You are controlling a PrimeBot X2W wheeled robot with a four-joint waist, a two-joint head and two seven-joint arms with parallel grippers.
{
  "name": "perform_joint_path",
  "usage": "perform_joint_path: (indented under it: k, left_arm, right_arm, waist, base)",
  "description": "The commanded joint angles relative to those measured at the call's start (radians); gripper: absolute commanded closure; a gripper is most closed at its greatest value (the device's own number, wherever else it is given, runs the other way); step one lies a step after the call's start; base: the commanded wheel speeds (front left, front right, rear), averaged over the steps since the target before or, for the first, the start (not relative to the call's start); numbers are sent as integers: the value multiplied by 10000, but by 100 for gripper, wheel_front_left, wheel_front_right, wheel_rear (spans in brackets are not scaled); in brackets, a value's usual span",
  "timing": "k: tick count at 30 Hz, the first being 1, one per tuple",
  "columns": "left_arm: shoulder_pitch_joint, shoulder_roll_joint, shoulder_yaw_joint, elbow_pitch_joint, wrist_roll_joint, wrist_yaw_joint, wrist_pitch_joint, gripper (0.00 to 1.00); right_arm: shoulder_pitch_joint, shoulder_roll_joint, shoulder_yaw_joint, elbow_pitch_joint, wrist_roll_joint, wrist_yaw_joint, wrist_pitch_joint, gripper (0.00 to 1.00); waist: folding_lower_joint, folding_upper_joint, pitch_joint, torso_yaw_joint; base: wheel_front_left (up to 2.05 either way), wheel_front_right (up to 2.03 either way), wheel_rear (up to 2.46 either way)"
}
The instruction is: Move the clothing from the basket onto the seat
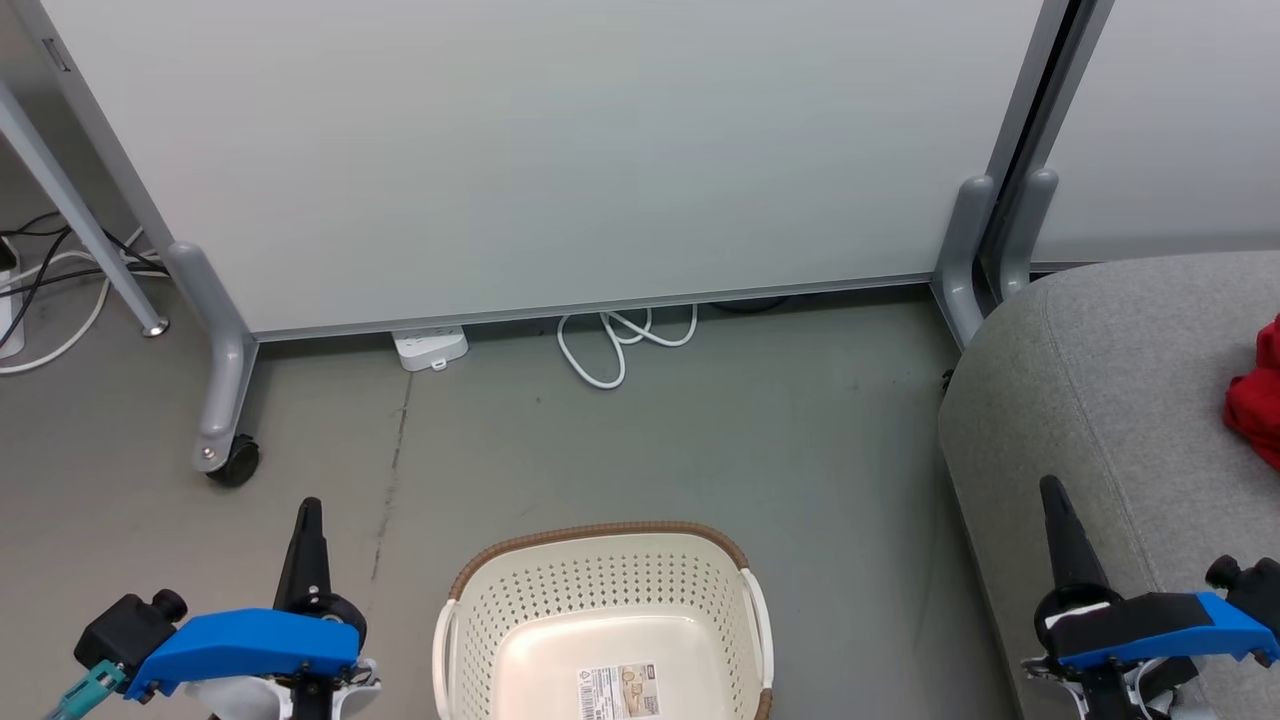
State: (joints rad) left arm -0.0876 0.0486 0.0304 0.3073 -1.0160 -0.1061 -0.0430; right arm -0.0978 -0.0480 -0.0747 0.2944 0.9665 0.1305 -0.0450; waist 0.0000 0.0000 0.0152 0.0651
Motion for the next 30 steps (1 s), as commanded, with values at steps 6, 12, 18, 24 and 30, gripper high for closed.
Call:
perform_joint_path:
  k: [6,12,18,24,30]
  left_arm:
    - [-251,21,159,-205,-736,-76,200,100]
    - [-257,21,239,-255,-1351,-98,361,100]
    - [-265,22,327,-309,-1937,-121,522,100]
    - [-271,22,406,-357,-2486,-142,672,100]
    - [-260,22,466,-401,-3016,-168,806,100]
  right_arm:
    - [-131,-31,-74,-190,813,3,199,100]
    - [-135,-32,-112,-231,1478,3,364,100]
    - [-138,-33,-151,-268,2111,3,536,100]
    - [-142,-34,-186,-304,2707,3,677,100]
    - [-145,-33,-218,-339,3275,4,811,100]
  waist:
    - [0,0,-10,-53]
    - [0,0,-20,-108]
    - [0,0,-30,-163]
    - [0,0,-41,-218]
    - [0,0,-51,-273]
  base:
    - [0,0,0]
    - [0,0,0]
    - [0,0,0]
    - [0,0,0]
    - [0,0,0]
